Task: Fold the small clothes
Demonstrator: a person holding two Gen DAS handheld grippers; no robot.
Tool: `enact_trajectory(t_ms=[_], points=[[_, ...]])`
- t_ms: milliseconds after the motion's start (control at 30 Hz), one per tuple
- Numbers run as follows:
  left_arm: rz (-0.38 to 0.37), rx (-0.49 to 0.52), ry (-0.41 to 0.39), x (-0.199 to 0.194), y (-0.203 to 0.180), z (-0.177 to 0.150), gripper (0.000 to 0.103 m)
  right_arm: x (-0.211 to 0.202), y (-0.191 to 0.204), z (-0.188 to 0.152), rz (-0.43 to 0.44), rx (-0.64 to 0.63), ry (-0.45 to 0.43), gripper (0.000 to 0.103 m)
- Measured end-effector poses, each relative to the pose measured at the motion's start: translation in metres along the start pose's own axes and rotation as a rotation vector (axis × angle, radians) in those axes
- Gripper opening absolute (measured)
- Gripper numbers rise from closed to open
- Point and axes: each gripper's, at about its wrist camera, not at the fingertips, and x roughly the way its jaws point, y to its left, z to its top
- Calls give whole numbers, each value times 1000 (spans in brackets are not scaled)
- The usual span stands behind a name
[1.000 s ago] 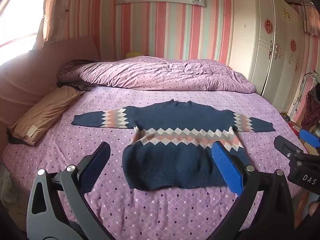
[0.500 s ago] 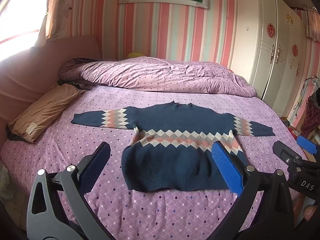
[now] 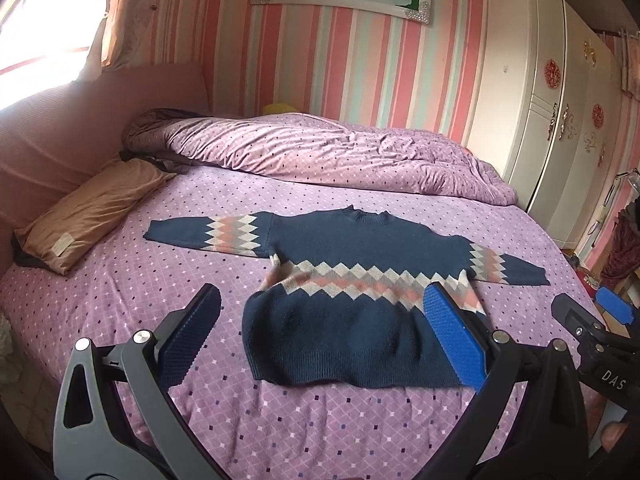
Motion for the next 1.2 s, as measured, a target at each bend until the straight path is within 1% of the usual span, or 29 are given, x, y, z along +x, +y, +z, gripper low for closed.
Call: enact_trajectory(t_ms=[233, 433, 633, 767, 833, 900, 933, 1033, 1100, 1133, 1200], points=[[6, -11, 4, 1, 1, 1, 100, 2, 0, -1, -3, -17, 12, 101], [15, 5, 14, 4, -1, 0, 100, 5, 3, -3, -8, -31, 18, 101], [29, 18, 8, 4, -4, -1, 100, 5, 4, -3, -14, -35, 19, 101], [14, -13, 3, 5, -2, -2, 100, 6, 5, -2, -18, -34, 21, 101], [-6, -24, 21, 7, -2, -3, 100, 7, 4, -1, -20, -35, 25, 101], [16, -3, 11, 7, -4, -3, 100, 8, 3, -1, -24, -31, 28, 101], [36, 24, 1, 6, -7, -3, 100, 8, 2, 0, -24, -30, 29, 101], [39, 66, 6, 7, -13, -1, 100, 8, 2, 1, -30, -29, 28, 101], [63, 72, 17, 8, -14, -2, 100, 8, 0, 2, -34, -27, 28, 101], [82, 67, 34, 10, -14, -2, 100, 9, 0, 2, -32, -26, 29, 101], [92, 61, 50, 13, -12, -2, 100, 8, 0, 3, -29, -22, 29, 101]])
